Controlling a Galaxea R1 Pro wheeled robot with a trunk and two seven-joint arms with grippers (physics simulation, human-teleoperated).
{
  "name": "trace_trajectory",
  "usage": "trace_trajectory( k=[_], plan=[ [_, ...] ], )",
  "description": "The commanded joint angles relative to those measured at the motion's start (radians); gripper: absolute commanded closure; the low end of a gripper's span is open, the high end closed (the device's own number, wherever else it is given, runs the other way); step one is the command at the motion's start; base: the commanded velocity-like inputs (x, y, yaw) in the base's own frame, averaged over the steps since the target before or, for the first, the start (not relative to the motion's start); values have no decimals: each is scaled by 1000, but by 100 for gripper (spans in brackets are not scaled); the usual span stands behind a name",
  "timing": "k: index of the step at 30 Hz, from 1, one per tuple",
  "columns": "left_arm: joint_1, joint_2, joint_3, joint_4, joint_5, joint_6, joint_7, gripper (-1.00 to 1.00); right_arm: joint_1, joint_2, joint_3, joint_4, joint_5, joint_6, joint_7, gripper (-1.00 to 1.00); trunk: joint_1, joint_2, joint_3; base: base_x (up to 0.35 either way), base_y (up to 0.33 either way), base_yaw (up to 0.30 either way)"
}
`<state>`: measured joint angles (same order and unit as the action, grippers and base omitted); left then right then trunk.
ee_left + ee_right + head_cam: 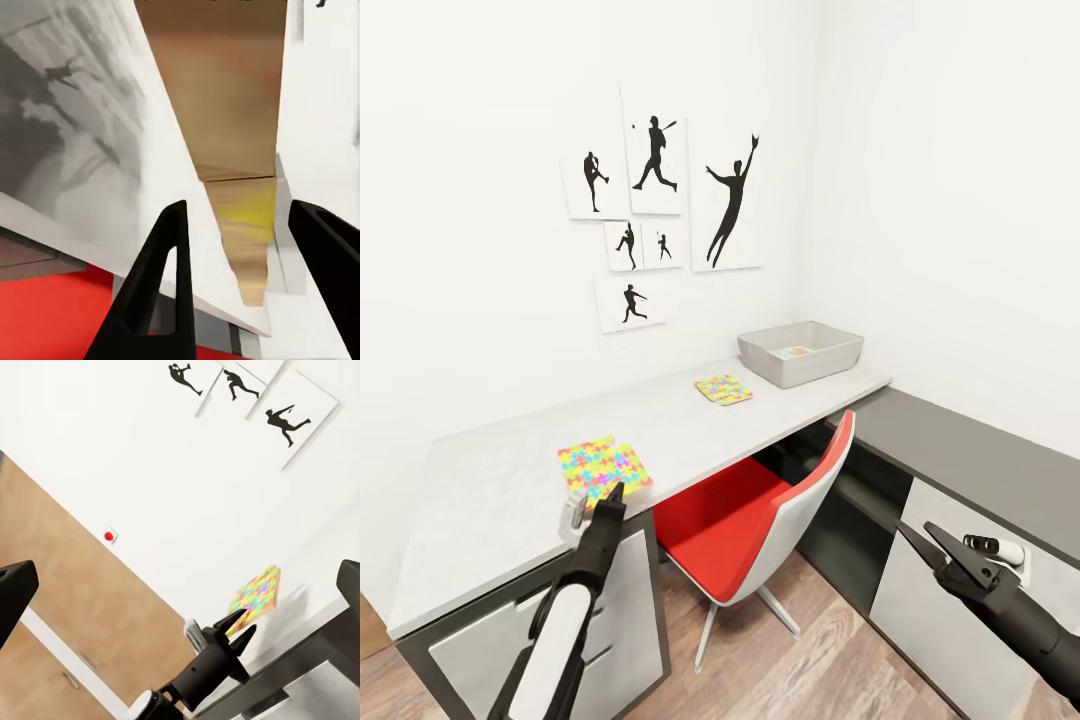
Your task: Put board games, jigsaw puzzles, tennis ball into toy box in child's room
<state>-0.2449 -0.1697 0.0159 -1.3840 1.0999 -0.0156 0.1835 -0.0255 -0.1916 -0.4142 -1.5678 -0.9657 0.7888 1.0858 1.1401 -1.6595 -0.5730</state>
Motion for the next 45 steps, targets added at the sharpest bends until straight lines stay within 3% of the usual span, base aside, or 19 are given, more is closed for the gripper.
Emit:
trace_trajectory(
  k=[1,10,13,17,18,20,24,27,28,29,31,32,34,35,38,39,41,42,45],
  plan=[
    [0,0,0,-5,9,2,4,100,-1,0,-1,0,-4,6,0,-100,0,-1,-1,0,0,0],
    [2,3,-2,-17,9,20,4,100,-1,0,-1,0,-4,6,0,-100,0,-1,-1,0,0,0],
    [3,19,-3,-31,10,37,4,100,-1,-1,-2,0,-4,6,1,-100,0,-1,-1,0,0,0],
    [4,46,12,-45,16,216,1,100,-1,-1,-2,0,-4,6,1,-100,0,-1,-1,0,0,0],
    [2,55,29,-48,25,327,0,100,-1,-1,-2,0,-4,6,1,-100,0,-1,-1,0,0,0],
    [-1,63,56,-50,37,444,0,100,-1,-2,-2,0,-4,6,1,-100,0,-1,-1,0,0,0],
    [-10,83,215,-54,77,845,-3,100,-1,-4,-3,0,-4,6,1,-100,0,-1,-1,0,0,0],
    [-25,115,289,-55,88,971,-8,100,-1,-3,-3,0,-4,6,0,-100,0,-1,-1,0,0,0],
    [-37,157,319,-55,112,1016,-31,100,-1,-2,-3,0,-4,6,0,-100,0,-1,-1,0,0,0],
    [-41,175,326,-55,127,1026,-44,100,-1,-2,-3,0,-3,6,0,-100,0,-1,-1,0,0,0],
    [-46,240,336,-54,185,1045,-87,100,-1,-2,-4,0,-3,6,0,-100,0,-1,-1,0,0,0],
    [-49,292,339,-54,231,1053,-111,100,-1,-3,-4,0,-3,6,0,-100,0,-1,-1,0,0,0],
    [-50,348,341,-53,280,1058,-128,100,-1,-5,-4,0,-3,6,0,-100,0,-1,-1,0,0,0],
    [-51,436,341,-52,359,1063,-142,100,-1,-6,-5,0,-3,6,0,-100,0,-1,-1,0,0,0],
    [-52,552,328,-48,474,1063,-152,100,-1,-7,-6,0,-3,6,0,-100,0,-1,-1,0,0,0],
    [-52,634,305,-43,567,1063,-155,100,-1,-6,-6,0,-4,6,0,-100,0,-1,-1,0,0,0],
    [-51,684,287,-38,630,1063,-157,100,-1,-6,-6,0,-4,6,0,-100,0,-1,-1,0,0,0],
    [-51,750,261,-32,715,1063,-158,100,-1,-6,-6,0,-4,6,0,-100,0,-1,-1,0,0,0],
    [-46,814,239,-15,787,1063,-158,100,-1,-5,-6,0,-3,5,1,-100,0,-1,-1,0,0,0]
  ],
)
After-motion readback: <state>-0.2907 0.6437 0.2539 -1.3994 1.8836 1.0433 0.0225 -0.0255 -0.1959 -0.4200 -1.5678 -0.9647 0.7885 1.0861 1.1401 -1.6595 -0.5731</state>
